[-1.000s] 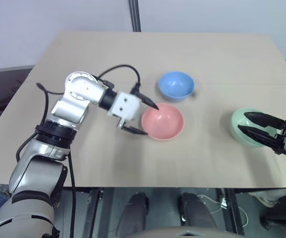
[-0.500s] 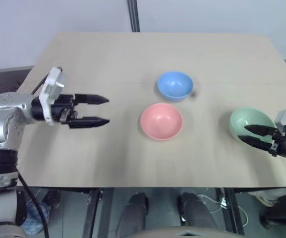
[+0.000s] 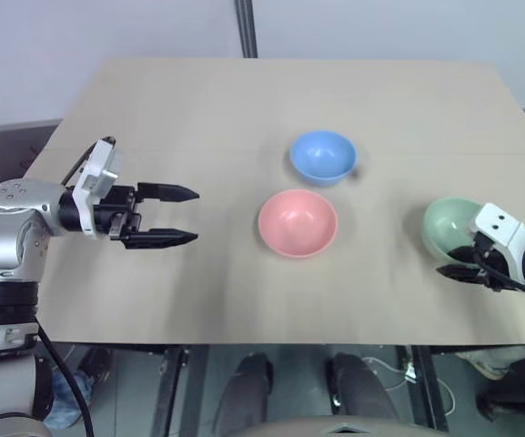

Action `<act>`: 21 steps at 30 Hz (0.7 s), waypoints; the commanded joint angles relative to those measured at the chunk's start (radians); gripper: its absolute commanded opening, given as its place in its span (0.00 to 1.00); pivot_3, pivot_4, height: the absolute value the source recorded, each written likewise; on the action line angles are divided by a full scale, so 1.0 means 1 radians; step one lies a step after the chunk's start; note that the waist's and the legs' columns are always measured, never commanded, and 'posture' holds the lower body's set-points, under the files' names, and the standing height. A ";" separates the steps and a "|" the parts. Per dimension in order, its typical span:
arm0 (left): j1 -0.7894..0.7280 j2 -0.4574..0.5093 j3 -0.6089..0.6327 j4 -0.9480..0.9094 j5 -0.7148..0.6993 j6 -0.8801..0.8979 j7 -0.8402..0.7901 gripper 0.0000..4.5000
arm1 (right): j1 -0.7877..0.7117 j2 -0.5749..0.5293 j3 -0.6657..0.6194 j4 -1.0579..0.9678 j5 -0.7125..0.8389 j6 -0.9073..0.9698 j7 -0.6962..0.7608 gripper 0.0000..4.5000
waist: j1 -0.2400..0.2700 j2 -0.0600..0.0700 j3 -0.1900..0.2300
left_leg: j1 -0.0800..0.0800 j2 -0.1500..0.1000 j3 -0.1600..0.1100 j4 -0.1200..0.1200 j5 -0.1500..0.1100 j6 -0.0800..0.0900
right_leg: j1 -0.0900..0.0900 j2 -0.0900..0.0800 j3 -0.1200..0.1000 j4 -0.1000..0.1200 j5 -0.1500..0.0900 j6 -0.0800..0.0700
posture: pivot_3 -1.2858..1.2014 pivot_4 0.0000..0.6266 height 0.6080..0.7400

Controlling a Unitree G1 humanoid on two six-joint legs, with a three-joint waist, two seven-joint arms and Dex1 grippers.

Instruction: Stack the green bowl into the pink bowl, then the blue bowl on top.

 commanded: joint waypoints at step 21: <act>-0.065 0.001 -0.035 0.015 0.016 -0.011 -0.016 1.00 | -0.646 0.158 0.370 -0.215 -0.124 -0.089 0.153 0.02 | -0.021 0.004 0.002 | -0.001 0.001 0.000 -0.001 0.000 0.000 | -0.002 0.000 -0.001 -0.001 0.000 0.000 | 0.52 0.24 1.00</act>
